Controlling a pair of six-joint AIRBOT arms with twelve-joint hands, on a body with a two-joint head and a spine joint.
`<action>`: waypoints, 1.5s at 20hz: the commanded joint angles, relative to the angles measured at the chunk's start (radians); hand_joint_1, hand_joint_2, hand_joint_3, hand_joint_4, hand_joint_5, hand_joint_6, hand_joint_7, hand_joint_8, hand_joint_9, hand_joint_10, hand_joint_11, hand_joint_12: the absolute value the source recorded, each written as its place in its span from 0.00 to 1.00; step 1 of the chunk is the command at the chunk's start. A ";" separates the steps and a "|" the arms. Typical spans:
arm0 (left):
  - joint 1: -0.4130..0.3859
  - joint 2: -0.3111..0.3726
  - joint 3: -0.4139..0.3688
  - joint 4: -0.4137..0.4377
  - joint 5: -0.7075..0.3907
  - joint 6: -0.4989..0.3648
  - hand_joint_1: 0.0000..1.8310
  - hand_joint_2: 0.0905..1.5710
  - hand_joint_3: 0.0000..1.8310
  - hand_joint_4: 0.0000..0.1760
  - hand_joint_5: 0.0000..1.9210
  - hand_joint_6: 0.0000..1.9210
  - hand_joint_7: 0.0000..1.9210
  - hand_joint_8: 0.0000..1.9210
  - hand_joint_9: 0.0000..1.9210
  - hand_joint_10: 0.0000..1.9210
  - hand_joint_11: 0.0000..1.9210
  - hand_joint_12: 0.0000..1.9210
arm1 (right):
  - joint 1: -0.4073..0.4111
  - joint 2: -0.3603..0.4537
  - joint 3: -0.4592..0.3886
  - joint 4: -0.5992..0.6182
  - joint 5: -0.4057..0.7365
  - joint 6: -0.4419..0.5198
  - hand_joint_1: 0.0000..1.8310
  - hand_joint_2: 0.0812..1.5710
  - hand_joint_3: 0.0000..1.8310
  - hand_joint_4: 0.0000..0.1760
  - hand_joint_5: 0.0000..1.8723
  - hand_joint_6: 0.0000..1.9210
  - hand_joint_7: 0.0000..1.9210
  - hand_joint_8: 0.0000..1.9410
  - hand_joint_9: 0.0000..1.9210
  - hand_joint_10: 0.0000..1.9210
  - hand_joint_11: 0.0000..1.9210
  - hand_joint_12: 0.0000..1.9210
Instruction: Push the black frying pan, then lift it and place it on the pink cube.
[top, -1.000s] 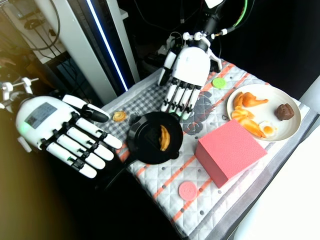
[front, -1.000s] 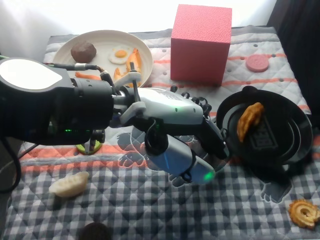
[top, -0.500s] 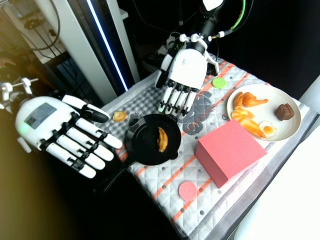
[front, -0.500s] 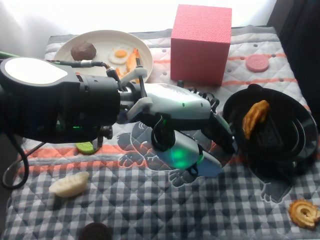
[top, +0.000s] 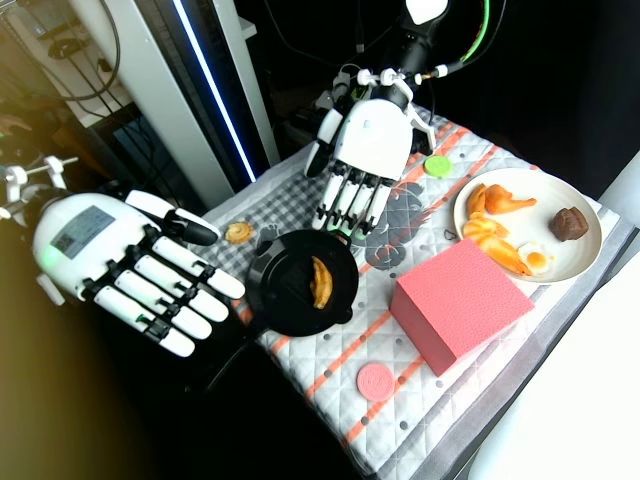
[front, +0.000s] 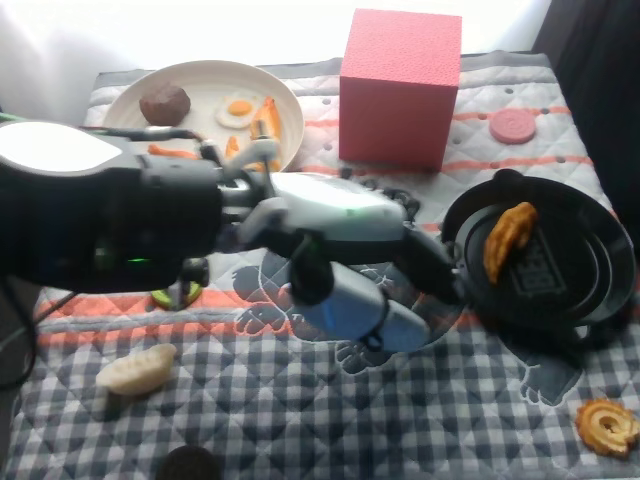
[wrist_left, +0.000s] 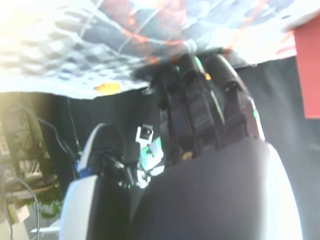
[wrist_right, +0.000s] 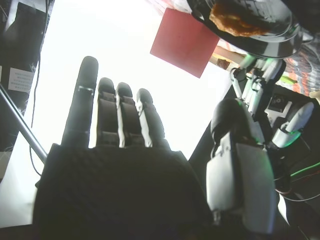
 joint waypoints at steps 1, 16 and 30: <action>-0.007 0.023 -0.008 -0.030 -0.027 -0.006 0.17 0.84 0.00 0.00 0.23 0.10 0.28 0.01 0.23 0.01 0.00 0.45 | 0.000 0.002 0.006 0.009 0.120 0.003 0.33 0.77 0.00 0.10 0.00 0.00 0.00 0.00 0.00 0.00 0.00 0.17; -0.072 0.276 -0.144 -0.223 -0.153 0.095 0.14 0.87 0.00 0.00 0.25 0.04 0.27 0.01 0.24 0.02 0.00 0.53 | 0.071 -0.116 0.170 0.143 -0.204 -0.089 0.44 0.70 0.00 0.18 0.00 0.00 0.00 0.00 0.00 0.00 0.00 0.00; -0.038 0.316 -0.156 -0.295 -0.154 0.121 0.01 0.91 0.00 0.00 0.24 0.02 0.25 0.00 0.21 0.03 0.00 0.43 | 0.352 -0.389 0.432 0.314 -0.562 -0.404 0.72 0.76 0.02 0.00 0.57 0.99 0.62 0.99 0.69 0.99 0.72 1.00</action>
